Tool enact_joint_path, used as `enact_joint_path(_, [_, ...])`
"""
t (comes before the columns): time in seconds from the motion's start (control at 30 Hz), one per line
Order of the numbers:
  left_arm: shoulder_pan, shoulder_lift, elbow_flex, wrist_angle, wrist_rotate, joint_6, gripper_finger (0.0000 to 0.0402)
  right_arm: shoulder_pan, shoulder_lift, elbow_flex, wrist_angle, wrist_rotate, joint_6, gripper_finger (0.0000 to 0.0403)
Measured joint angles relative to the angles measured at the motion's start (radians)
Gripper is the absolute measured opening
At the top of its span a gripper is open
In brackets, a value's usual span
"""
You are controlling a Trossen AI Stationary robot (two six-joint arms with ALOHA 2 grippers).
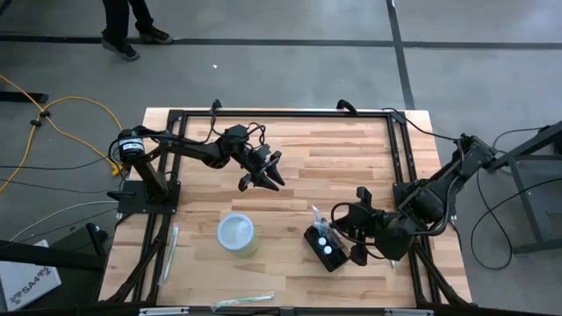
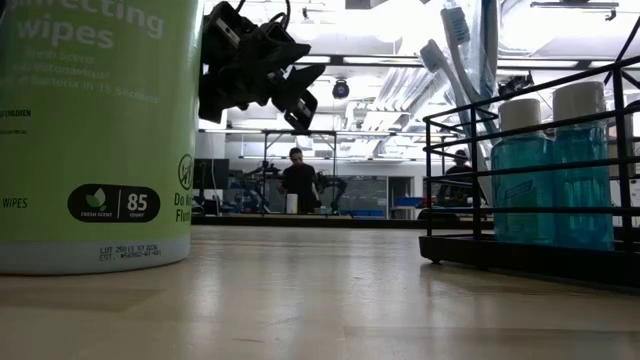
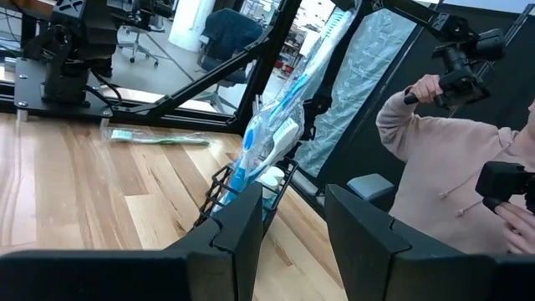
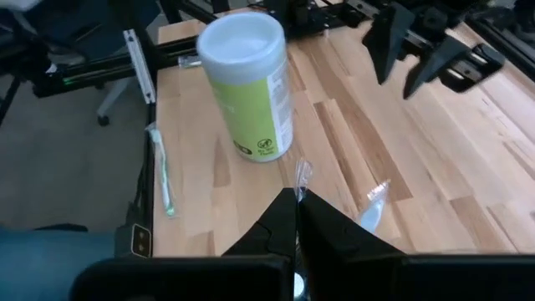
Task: Pick & Place toothbrushing station
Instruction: Put the blue toothbrush into the black mesh organizer
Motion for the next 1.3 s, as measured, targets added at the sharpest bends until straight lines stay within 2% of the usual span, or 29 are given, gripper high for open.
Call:
enact_joint_path(0.5, [-0.005, 0.0, 0.0, 0.0, -0.001, 0.008, 0.0128, -0.007, 0.032, -0.001, -0.048, 0.036, 0.226, 0.0003])
enact_joint_path(0.8, [-0.006, 0.0, 0.0, 0.0, -0.002, 0.033, 0.0128, -0.013, 0.06, -0.001, -0.139, 0.052, 0.36, 0.0003])
enact_joint_path(1.17, [-0.006, 0.0, 0.0, 0.0, -0.002, 0.041, 0.0128, -0.046, 0.122, -0.009, -0.142, 0.06, 0.365, 0.0003])
enact_joint_path(1.3, [-0.006, 0.0, 0.0, 0.0, 0.003, 0.041, 0.0128, -0.045, 0.137, -0.042, -0.139, 0.073, 0.415, 0.0003])
